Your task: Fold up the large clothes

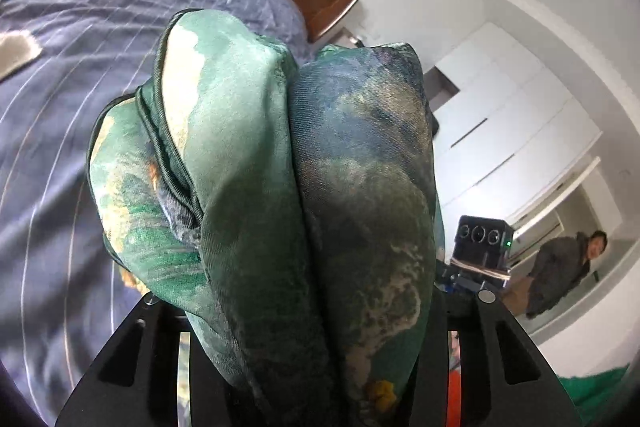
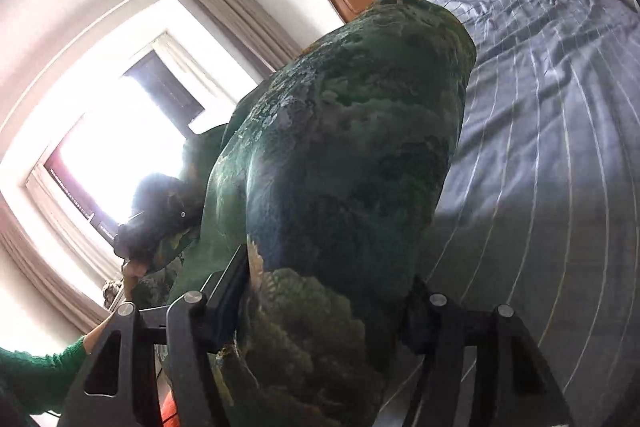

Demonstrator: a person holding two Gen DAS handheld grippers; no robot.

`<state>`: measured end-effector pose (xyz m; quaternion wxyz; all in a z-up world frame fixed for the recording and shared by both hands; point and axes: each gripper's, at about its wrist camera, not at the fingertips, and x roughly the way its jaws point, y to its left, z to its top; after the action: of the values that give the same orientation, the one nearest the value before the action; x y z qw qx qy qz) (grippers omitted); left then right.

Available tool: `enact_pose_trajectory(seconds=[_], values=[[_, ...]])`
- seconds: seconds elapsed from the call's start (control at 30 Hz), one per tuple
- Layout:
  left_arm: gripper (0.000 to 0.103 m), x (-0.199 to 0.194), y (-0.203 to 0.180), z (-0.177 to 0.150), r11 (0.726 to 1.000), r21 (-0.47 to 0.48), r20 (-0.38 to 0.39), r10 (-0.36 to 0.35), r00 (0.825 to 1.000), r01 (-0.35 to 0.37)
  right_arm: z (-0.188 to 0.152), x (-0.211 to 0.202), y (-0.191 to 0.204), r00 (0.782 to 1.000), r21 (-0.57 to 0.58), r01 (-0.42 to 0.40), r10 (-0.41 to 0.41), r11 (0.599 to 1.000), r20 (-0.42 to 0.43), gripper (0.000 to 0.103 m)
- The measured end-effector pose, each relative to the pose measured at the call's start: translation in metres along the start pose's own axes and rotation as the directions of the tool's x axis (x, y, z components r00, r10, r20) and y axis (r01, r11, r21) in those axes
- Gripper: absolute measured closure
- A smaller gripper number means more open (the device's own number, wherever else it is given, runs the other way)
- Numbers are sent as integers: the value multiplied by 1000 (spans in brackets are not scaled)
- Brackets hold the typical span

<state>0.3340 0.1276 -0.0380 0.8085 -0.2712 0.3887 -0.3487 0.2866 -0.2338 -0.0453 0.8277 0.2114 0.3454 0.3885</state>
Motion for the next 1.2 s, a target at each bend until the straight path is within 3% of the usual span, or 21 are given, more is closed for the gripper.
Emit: enact_pose_trajectory(seconds=[0.1,0.2,0.23,0.27,0.33,0.4,0.47,0.5,0.57,0.63,0.67,0.73,0.8,0.9,1.03,1.1,1.2], values=[[52,45,21,11,998,-5,-55,56,997,-57,13,7,-43,1000,39,16,-16,999,-13,39],[31,95,64,-4,981,-60,-157,174,972,-185,4,29,-94,995,144,62,-51,988,-83,33],[20,111,82,-15,970,-93,-204,200,958,-223,-4,39,-114,988,196,100,-74,975,-137,24],[17,115,93,-24,972,-129,-196,168,966,-195,-16,48,-133,976,251,148,-101,957,-192,17],[14,104,92,-27,977,-141,-143,137,980,-157,-30,44,-149,984,320,133,-85,938,-159,9],[13,89,79,-25,976,-113,-137,170,976,-186,-34,29,-139,987,317,142,-109,938,-122,7],[14,68,53,-25,967,-12,-130,250,960,-254,-32,3,-110,971,221,236,-224,946,-78,7],[14,60,40,-27,957,37,-126,289,949,-287,-33,-7,-97,959,179,284,-279,942,-57,7],[14,42,7,-39,910,154,-94,401,911,-384,-32,-35,-56,897,59,439,-441,897,27,7],[10,26,-21,-56,852,242,-35,486,873,-464,-36,-54,-20,828,-17,556,-553,831,93,7],[5,23,-37,-60,825,284,12,506,862,-489,-37,-62,0,785,-53,616,-606,786,127,7],[1,14,-62,-75,789,354,96,504,858,-503,-40,-72,22,716,-104,696,-675,710,179,7],[1,7,-75,-89,765,378,132,513,848,-522,-51,-80,50,659,-141,751,-723,645,208,7],[1,-8,-82,-107,736,340,164,566,808,-585,-61,-92,82,605,-158,796,-765,584,220,7],[1,-33,-102,-127,727,270,247,581,775,-631,-74,-112,96,576,-154,817,-787,556,221,7],[1,-32,-111,-129,710,254,305,586,751,-657,-78,-122,109,558,-158,830,-797,535,232,7],[1,-41,-137,-145,680,235,371,598,711,-695,-80,-126,107,551,-151,835,-799,530,242,7]])
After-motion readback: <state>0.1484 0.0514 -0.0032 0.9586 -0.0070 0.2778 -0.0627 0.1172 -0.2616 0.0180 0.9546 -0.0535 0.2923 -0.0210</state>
